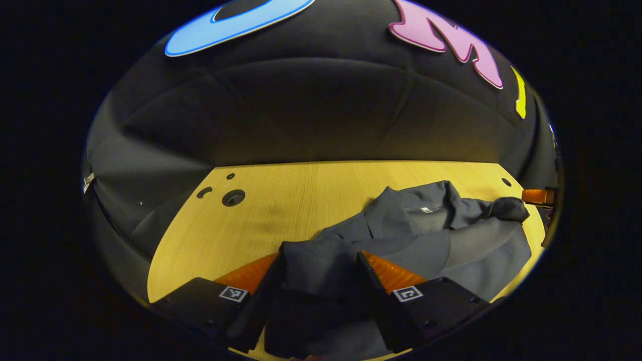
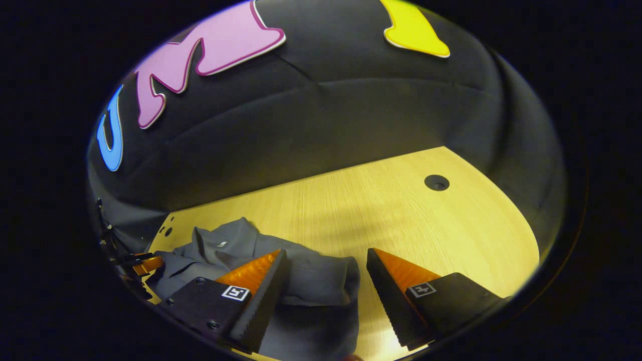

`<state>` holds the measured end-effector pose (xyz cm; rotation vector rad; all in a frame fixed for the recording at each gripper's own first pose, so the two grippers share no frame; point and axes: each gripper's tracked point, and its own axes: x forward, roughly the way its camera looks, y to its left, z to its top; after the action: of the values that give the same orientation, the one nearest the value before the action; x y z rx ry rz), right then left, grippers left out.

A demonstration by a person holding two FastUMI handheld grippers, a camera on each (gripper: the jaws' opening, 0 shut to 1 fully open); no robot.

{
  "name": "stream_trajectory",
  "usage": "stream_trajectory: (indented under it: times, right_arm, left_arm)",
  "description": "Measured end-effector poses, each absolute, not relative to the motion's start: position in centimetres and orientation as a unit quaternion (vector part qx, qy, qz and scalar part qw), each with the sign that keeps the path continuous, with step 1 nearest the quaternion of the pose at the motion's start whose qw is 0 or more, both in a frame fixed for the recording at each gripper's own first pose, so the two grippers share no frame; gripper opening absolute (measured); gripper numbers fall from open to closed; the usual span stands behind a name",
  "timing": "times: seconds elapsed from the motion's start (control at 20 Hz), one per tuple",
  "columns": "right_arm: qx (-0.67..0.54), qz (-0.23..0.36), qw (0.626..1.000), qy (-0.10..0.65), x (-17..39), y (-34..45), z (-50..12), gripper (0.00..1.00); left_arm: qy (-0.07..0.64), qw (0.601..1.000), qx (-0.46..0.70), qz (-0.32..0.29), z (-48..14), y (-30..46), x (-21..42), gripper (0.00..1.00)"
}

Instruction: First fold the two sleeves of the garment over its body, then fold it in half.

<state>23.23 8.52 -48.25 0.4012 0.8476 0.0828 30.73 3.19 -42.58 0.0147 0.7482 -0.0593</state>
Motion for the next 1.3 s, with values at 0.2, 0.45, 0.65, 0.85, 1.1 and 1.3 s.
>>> stream_trajectory:
  times: [0.2, 0.45, 0.65, 0.85, 1.1, 1.3]
  right_arm:
    - [0.181, 0.045, 0.902, 0.388, 21.4, 7.5, -43.9, 0.99]
    - [0.188, 0.058, 0.913, 0.356, 19.1, 6.8, -37.8, 0.99]
    - [0.205, 0.074, 0.924, 0.315, 17.3, 6.6, -32.4, 0.98]
    - [0.206, 0.088, 0.927, 0.301, 14.5, 5.7, -29.3, 0.98]
    - [0.237, 0.121, 0.920, 0.287, 10.4, 6.6, -25.8, 0.98]
    - [0.273, 0.134, 0.912, 0.277, 7.7, 7.7, -23.5, 0.98]
  left_arm:
    - [0.336, 0.941, -0.021, -0.046, -38.1, 1.9, 28.4, 0.93]
    - [0.291, 0.955, -0.034, -0.054, -31.9, 1.8, 25.2, 0.96]
    - [0.274, 0.959, -0.032, -0.066, -28.3, 1.4, 21.6, 0.96]
    - [0.248, 0.963, -0.038, -0.094, -25.0, -0.3, 18.5, 0.96]
    - [0.231, 0.964, -0.019, -0.128, -22.5, -2.8, 15.3, 0.96]
    - [0.231, 0.963, -0.037, -0.135, -21.7, -3.6, 12.9, 0.96]
